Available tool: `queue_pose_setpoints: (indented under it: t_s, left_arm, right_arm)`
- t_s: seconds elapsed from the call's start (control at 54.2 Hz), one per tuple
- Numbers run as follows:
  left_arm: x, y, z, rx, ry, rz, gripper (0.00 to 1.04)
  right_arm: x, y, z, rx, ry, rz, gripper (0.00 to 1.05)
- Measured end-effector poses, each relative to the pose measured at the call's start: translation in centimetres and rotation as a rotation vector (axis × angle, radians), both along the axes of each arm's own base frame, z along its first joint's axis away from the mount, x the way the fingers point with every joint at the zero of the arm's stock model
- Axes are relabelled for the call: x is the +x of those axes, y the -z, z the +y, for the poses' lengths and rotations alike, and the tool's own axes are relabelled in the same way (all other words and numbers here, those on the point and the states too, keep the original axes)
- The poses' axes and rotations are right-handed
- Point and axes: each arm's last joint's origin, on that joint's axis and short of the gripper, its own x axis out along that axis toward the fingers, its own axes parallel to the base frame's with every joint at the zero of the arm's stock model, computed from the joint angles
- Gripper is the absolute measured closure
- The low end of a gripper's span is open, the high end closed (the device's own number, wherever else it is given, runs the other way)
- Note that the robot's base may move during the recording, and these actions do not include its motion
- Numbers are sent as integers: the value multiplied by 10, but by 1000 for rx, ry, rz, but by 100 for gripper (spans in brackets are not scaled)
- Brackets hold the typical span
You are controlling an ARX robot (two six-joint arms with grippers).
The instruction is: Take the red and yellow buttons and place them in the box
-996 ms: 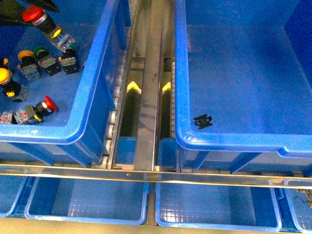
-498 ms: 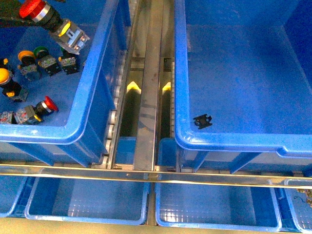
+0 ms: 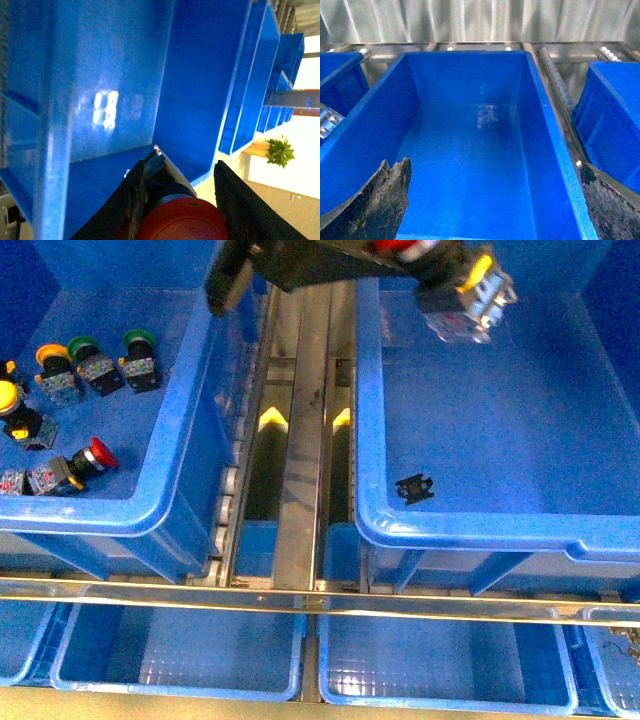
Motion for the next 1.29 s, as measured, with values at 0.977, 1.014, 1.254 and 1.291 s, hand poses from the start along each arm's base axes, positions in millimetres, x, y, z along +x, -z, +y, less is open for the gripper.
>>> queue_pose_setpoints:
  t_s: [0.977, 1.014, 1.254, 1.291]
  left_arm:
    - [20, 21, -74, 24, 15, 78, 72]
    - [20, 21, -75, 23, 16, 77, 72]
    - [20, 21, -76, 22, 17, 76, 72]
    - [20, 21, -76, 21, 17, 76, 72]
  right_arm:
    - [1, 3, 0, -19, 68, 112, 6]
    - [2, 2, 2, -53, 122, 235, 6]
    - [50, -18, 30, -357, -80, 417, 6]
    - [55, -19, 33, -387, -111, 409, 6]
